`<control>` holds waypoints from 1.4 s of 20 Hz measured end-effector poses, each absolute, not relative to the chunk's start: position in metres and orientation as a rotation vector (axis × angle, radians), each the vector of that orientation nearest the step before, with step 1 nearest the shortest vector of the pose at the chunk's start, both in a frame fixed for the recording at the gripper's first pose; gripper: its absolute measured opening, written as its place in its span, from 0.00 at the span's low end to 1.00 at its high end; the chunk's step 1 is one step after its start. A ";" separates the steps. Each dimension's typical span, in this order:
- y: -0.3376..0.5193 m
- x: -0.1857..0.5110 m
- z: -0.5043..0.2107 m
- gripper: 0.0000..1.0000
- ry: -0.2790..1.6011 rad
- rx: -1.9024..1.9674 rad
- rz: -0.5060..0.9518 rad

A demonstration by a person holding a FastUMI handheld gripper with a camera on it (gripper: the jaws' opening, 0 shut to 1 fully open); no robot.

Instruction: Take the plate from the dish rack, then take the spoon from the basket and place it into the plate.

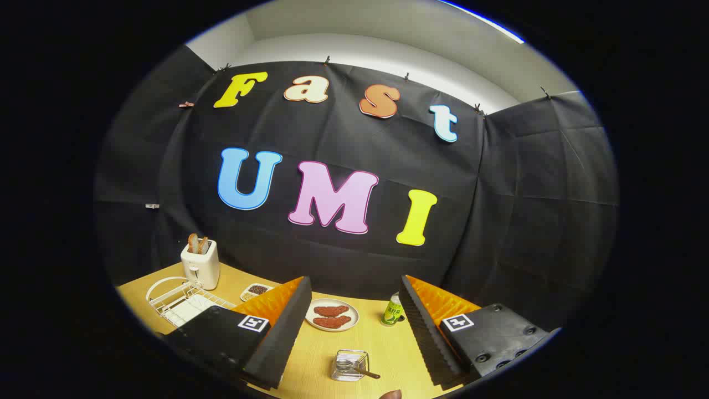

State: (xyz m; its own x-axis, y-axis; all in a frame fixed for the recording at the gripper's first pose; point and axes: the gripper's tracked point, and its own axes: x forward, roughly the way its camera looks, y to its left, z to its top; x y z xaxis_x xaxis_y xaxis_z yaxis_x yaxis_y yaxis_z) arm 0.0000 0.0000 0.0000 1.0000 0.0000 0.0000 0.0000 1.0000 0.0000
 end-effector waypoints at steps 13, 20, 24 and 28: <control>0.005 0.009 0.000 0.97 0.000 -0.017 0.001; 0.014 0.011 -0.008 0.97 0.026 0.007 0.017; 0.023 0.013 -0.014 0.98 0.046 0.006 0.051; 0.046 0.017 -0.020 0.97 0.082 0.032 0.120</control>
